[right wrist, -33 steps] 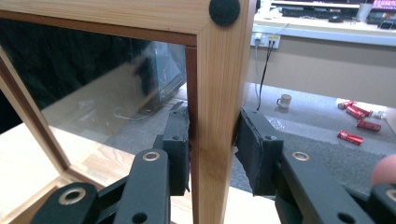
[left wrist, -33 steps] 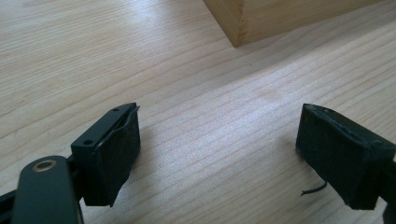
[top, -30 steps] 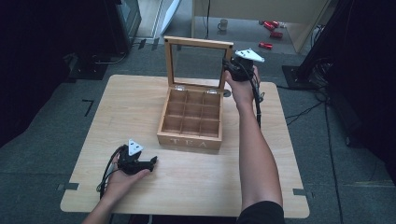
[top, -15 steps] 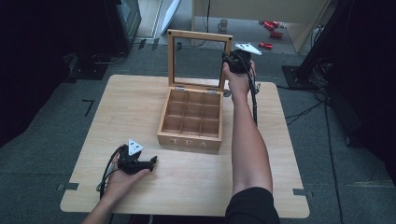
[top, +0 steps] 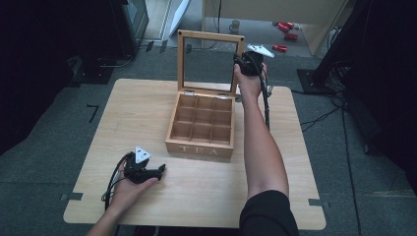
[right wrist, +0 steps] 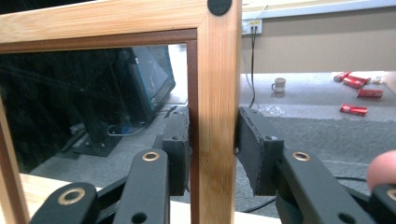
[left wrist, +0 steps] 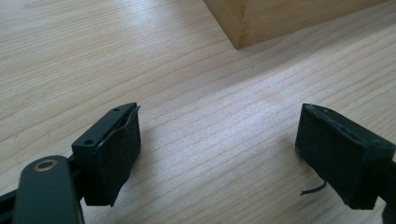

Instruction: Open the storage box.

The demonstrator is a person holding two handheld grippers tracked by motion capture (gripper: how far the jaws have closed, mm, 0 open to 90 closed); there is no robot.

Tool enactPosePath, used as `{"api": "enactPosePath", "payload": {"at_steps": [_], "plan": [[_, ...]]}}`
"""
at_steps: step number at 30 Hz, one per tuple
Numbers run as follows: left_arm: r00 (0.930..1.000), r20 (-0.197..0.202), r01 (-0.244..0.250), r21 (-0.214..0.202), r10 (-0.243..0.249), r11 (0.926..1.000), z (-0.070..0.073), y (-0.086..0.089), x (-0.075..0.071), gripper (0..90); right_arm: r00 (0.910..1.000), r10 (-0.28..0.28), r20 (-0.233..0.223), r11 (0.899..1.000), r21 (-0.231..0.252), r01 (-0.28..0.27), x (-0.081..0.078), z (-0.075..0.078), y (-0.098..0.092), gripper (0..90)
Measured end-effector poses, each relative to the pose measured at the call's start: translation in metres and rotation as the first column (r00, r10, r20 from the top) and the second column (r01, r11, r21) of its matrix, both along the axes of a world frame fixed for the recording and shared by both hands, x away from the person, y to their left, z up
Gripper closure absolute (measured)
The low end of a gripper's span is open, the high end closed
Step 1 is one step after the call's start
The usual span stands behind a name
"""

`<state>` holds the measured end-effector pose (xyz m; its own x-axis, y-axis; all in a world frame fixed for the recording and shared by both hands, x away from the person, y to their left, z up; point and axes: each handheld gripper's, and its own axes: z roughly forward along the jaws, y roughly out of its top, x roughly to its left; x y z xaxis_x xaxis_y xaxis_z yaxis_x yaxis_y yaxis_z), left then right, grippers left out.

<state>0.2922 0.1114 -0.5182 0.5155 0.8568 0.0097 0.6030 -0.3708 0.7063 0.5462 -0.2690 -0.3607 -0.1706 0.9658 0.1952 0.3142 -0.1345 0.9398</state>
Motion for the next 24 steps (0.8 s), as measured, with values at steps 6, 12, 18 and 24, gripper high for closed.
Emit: {"api": "enactPosePath", "payload": {"at_steps": [6,12,18,24], "plan": [[1.0,0.0,0.0,0.001,0.0,1.0,0.0,0.0,0.001,14.6,0.9998,0.01,-0.02,0.997,0.071,-0.008,-0.016,0.0,-0.008,40.2],[1.0,-0.001,-0.002,0.003,0.002,1.0,0.0,0.0,0.001,14.6,0.9983,0.014,-0.056,0.998,0.055,-0.01,-0.037,-0.005,-0.02,22.1],[1.0,0.0,-0.004,-0.001,0.004,1.0,0.0,-0.001,0.001,14.6,0.997,0.039,-0.067,0.999,-0.009,-0.04,-0.065,-0.006,-0.024,10.6],[1.0,0.002,-0.006,-0.002,0.006,1.0,0.0,-0.001,0.002,14.6,0.9957,0.064,-0.067,0.997,-0.033,-0.067,-0.095,-0.011,-0.03,6.8]]}}
